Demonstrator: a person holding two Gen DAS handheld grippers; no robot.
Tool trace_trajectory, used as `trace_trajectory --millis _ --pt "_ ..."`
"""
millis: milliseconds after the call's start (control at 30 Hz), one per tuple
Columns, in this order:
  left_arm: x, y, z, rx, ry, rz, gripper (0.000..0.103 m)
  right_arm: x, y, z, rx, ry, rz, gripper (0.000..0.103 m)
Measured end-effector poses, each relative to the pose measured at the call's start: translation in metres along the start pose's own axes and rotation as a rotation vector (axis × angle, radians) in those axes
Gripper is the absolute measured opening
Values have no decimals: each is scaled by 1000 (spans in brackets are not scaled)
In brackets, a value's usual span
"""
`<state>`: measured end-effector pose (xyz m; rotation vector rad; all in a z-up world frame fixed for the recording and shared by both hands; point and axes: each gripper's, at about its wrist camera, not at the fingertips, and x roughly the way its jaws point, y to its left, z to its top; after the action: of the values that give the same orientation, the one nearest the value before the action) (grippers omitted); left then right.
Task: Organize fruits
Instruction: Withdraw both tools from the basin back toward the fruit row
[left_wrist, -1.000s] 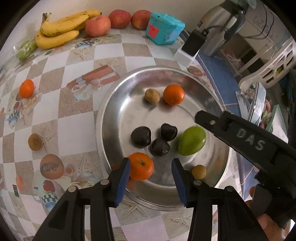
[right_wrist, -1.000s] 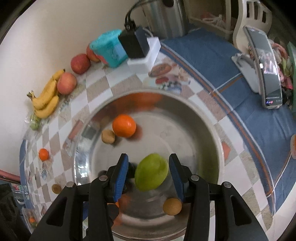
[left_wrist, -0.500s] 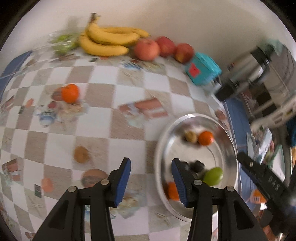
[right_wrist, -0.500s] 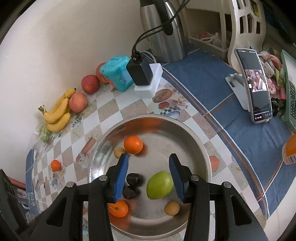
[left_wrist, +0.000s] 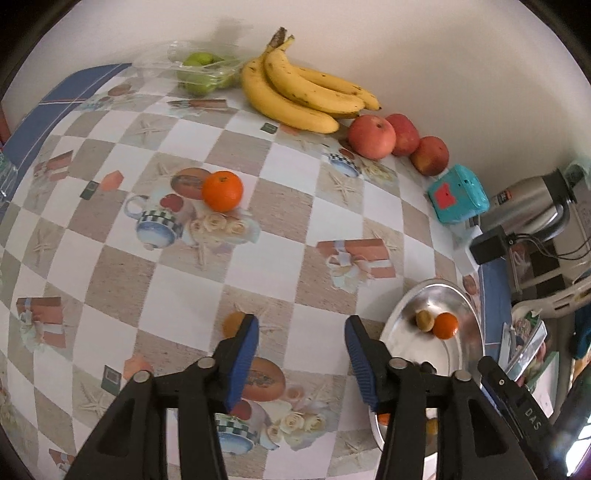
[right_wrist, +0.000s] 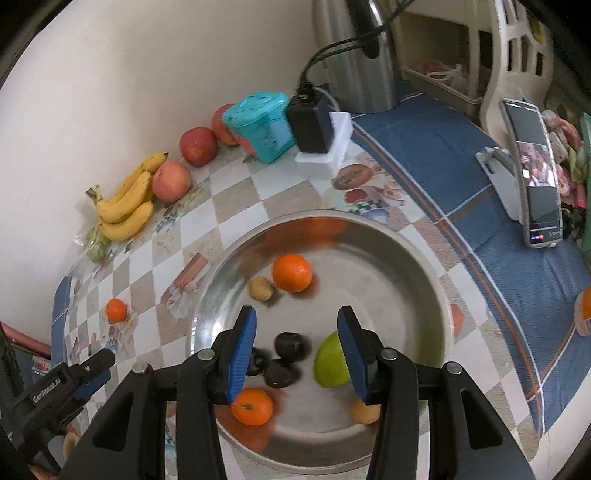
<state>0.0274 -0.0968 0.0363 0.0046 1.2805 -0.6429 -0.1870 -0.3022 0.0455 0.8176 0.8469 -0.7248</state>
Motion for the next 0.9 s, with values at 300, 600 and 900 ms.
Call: trace_trajectory --millis 300,600,900 --pt "-1 0 0 11 -3 22 63 2 22 -5 -64 3 18 47" --pt "7 1 0 27 8 72 87 11 28 -7 -82 36 18 68" --pt "14 8 0 14 3 127 103 20 32 -10 -126 60 -23 82"
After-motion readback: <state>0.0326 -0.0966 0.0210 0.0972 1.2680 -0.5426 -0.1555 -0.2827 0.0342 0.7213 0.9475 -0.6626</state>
